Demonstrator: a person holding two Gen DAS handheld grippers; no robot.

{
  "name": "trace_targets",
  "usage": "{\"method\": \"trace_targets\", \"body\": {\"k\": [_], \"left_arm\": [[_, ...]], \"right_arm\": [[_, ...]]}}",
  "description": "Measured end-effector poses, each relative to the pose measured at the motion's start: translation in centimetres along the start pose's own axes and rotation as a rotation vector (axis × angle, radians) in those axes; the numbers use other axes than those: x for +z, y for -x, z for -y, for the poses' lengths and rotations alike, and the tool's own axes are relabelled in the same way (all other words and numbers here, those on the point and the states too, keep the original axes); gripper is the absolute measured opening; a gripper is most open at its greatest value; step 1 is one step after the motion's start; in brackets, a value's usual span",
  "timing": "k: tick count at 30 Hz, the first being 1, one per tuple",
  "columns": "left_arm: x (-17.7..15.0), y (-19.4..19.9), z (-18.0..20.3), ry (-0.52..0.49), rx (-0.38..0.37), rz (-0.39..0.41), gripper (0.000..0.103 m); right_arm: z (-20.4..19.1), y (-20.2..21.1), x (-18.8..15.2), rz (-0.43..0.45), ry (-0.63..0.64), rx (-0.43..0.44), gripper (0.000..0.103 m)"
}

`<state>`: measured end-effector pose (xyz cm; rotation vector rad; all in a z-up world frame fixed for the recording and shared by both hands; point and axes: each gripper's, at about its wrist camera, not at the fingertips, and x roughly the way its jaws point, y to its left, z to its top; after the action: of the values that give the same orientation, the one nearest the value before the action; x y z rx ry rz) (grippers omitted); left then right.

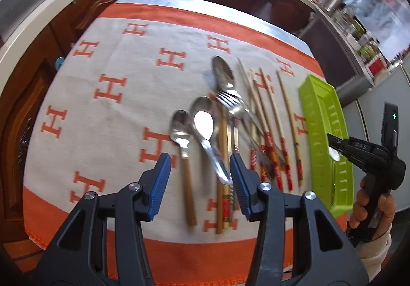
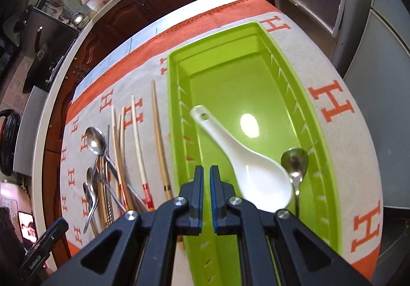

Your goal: Organize utensils

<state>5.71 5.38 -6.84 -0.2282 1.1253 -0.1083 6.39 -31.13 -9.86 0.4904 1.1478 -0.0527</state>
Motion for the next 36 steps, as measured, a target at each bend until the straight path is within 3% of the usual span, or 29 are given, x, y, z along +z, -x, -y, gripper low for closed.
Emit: {"method": "trace_targets", "body": {"k": [5, 10, 20, 26, 31, 34, 36], "left_arm": [[0.5, -0.4, -3.0, 0.059, 0.032, 0.003, 0.045], [0.3, -1.6, -4.7, 0.089, 0.017, -0.031, 0.045], [-1.2, -4.2, -3.5, 0.046, -0.068, -0.105, 0.044], [-1.8, -5.9, -3.0, 0.036, -0.075, -0.132, 0.032], [-1.6, -6.5, -2.2, 0.01, -0.063, -0.107, 0.031], [-1.4, -6.8, -1.5, -0.016, -0.032, -0.095, 0.027], [-1.3, -7.0, -0.7, -0.052, 0.025, -0.087, 0.018]], "right_arm": [[-1.4, 1.3, 0.1, 0.036, 0.043, -0.004, 0.005], [-4.7, 2.8, -1.0, 0.056, 0.13, 0.035, 0.005], [-11.8, 3.0, -4.1, -0.009, 0.277, 0.173, 0.005], [-13.6, 2.0, -5.8, -0.058, 0.307, 0.219, 0.005], [-14.1, 1.4, -6.4, -0.077, 0.313, 0.23, 0.005], [-14.0, 1.3, -6.4, -0.084, 0.31, 0.231, 0.005], [-13.9, 1.2, -6.5, -0.086, 0.309, 0.232, 0.005]]}}
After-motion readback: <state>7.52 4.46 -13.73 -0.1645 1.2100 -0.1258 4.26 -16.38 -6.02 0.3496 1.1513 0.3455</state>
